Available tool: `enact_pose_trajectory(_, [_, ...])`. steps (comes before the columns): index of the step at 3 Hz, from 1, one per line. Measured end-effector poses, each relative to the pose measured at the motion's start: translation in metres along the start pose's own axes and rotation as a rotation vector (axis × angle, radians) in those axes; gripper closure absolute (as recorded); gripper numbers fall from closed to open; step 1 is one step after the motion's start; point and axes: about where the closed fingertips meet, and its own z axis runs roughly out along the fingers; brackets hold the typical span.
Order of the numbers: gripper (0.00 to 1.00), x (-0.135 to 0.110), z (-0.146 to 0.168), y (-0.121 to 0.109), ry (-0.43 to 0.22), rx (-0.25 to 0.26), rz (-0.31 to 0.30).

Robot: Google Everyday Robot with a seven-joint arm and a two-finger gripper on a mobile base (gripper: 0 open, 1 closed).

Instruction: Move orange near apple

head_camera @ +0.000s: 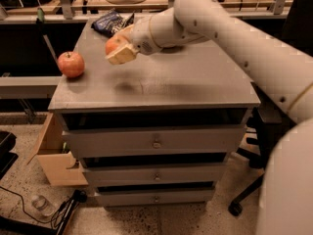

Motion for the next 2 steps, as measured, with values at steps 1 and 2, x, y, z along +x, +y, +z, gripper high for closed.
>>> enact_pose_trajectory(1, [1.00, -0.001, 0.032, -0.006, -0.001, -0.018, -0.011])
enact_pose_trajectory(2, [1.00, 0.000, 0.049, -0.006, 0.007, -0.034, -0.014])
